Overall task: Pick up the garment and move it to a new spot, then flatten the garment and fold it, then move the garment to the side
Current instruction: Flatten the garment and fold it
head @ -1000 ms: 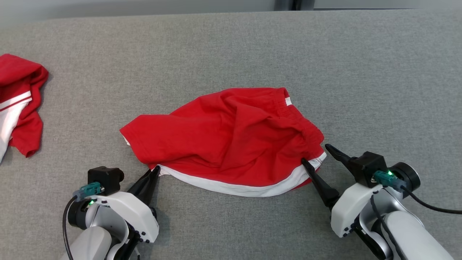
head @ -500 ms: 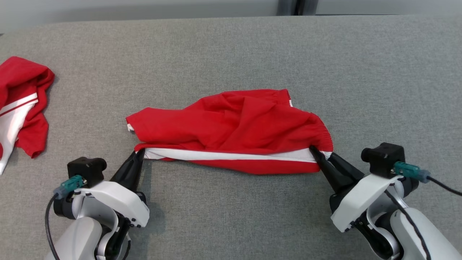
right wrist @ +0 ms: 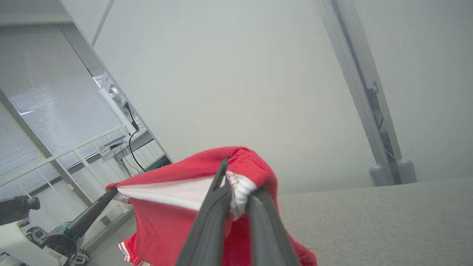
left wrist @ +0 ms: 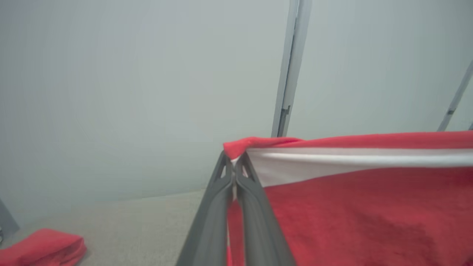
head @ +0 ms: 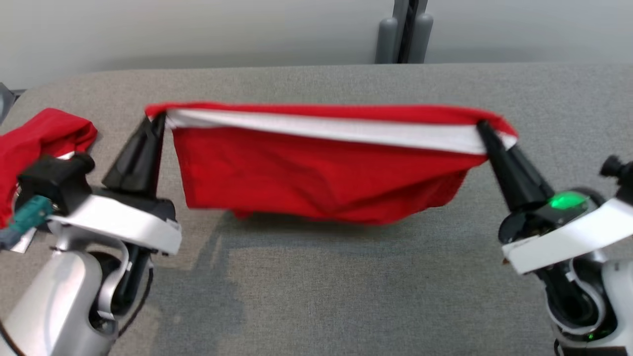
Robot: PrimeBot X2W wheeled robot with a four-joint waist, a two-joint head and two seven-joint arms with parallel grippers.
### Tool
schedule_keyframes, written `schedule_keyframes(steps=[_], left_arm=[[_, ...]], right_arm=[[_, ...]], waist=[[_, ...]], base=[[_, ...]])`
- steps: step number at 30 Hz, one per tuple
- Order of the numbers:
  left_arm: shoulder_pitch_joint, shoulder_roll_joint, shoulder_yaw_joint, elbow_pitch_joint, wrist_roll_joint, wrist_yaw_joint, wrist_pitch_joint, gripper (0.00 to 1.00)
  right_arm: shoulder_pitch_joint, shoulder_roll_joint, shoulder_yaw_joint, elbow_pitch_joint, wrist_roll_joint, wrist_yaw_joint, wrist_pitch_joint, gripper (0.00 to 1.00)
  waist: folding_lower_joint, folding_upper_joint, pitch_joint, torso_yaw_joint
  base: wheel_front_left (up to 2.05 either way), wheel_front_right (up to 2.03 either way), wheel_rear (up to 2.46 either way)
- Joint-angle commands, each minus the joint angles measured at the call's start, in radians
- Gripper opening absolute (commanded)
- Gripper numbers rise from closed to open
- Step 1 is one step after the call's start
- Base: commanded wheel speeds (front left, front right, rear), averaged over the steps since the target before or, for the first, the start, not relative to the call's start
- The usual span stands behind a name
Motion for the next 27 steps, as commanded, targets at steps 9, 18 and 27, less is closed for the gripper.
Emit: schedule_keyframes(steps=[9, 18, 27], left_arm=[[-0.105, 0.055, 0.052, -0.2, 0.068, 0.065, 0.013, 0.0], [-0.169, 0.058, 0.038, -0.271, 0.094, 0.082, 0.057, 0.0], [-0.331, 0.037, 0.015, -0.127, 0.032, -0.004, 0.104, 0.0]], right_arm=[[-0.087, 0.052, -0.1, -0.092, 0.036, 0.0, -0.025, 0.0], [-0.101, 0.075, -0.124, -0.121, 0.004, 0.0, 0.014, 0.0], [-0.288, 0.057, -0.072, 0.016, -0.092, 0.0, 0.019, 0.0]], waist=[[0.0, 0.0, -0.065, -0.01], [0.0, 0.0, -0.082, -0.02], [0.0, 0.0, 0.019, -0.054]], base=[[0.0, 0.0, 0.0], [0.0, 0.0, 0.0], [0.0, 0.0, 0.0]])
